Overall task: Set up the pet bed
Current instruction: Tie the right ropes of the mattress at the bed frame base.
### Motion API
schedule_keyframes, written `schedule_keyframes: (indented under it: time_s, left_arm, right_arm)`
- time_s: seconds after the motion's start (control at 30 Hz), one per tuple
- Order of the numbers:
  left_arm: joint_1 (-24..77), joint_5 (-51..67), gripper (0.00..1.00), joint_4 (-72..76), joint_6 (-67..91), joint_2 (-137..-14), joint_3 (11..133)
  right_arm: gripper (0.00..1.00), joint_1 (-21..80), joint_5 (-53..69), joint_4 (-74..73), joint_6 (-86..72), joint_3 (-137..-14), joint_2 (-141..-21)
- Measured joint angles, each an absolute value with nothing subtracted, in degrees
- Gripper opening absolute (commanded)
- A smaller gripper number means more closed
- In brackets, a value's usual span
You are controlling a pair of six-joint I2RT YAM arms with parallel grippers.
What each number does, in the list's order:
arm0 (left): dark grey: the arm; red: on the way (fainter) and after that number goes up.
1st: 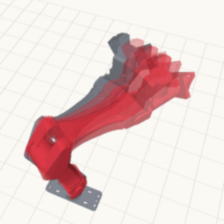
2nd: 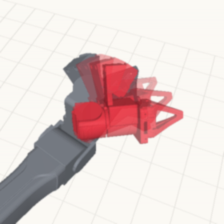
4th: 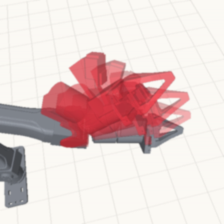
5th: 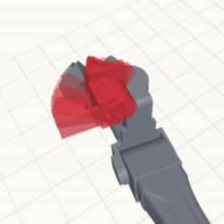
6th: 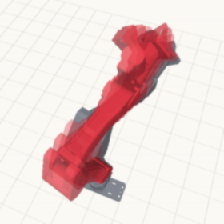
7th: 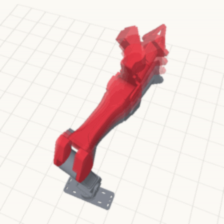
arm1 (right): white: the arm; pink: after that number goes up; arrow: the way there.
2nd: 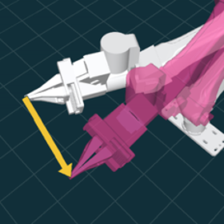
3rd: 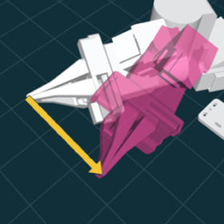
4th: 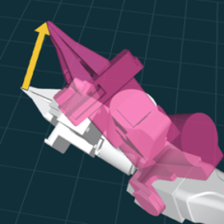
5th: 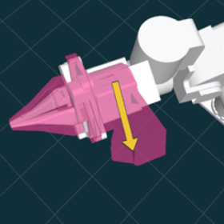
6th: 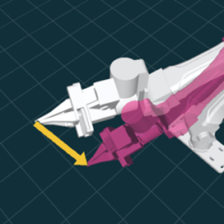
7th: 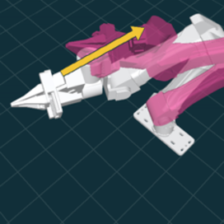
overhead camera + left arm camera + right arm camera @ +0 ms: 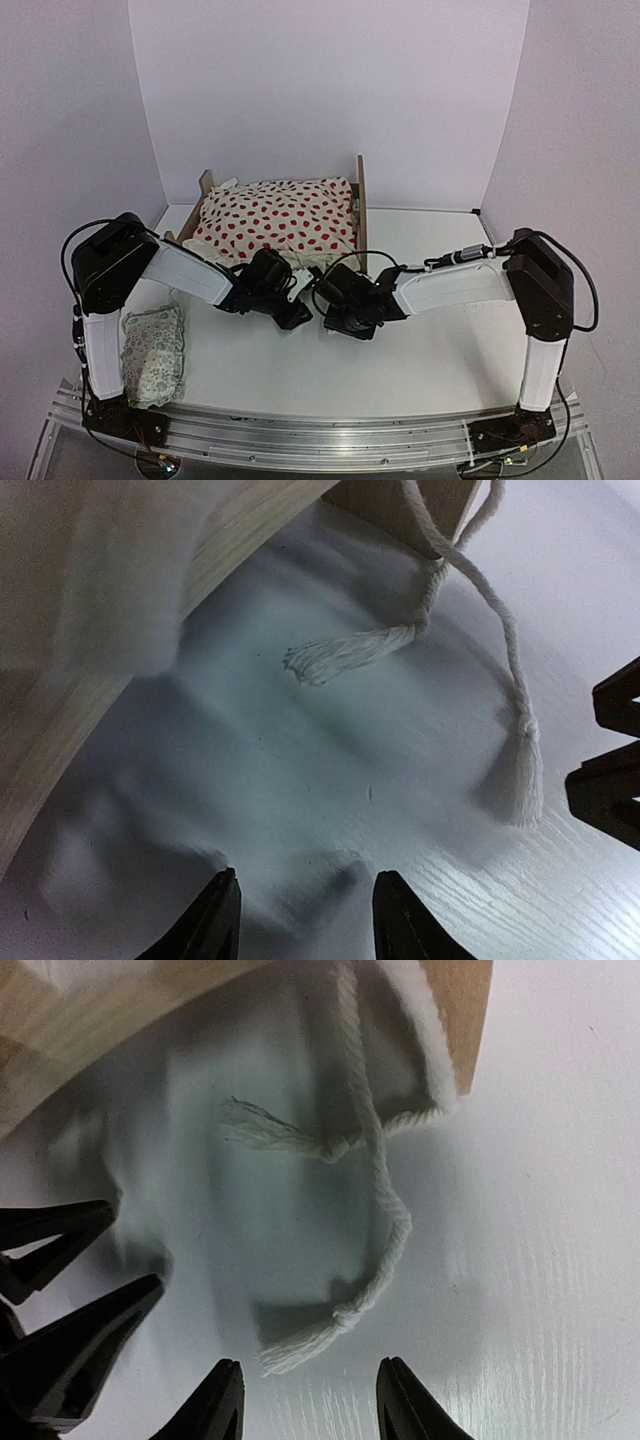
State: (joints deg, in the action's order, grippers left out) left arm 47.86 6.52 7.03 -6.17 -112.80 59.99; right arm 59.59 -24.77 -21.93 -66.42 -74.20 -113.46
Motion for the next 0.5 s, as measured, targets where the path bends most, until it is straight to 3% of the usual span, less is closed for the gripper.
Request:
schedule_keyframes:
  time_s: [0.4, 0.5]
  left_arm:
    - [47.27, 6.41, 0.46, 7.99, -5.79, -101.85, 51.93]
    - [47.22, 6.53, 0.46, 8.23, -5.23, -100.09, 49.92]
  right_arm:
    - [0.46, 60.80, -27.56, -34.99, -67.95, -88.98, -124.99]
    - [0.42, 60.80, -28.51, -37.53, -67.61, -91.24, -126.27]
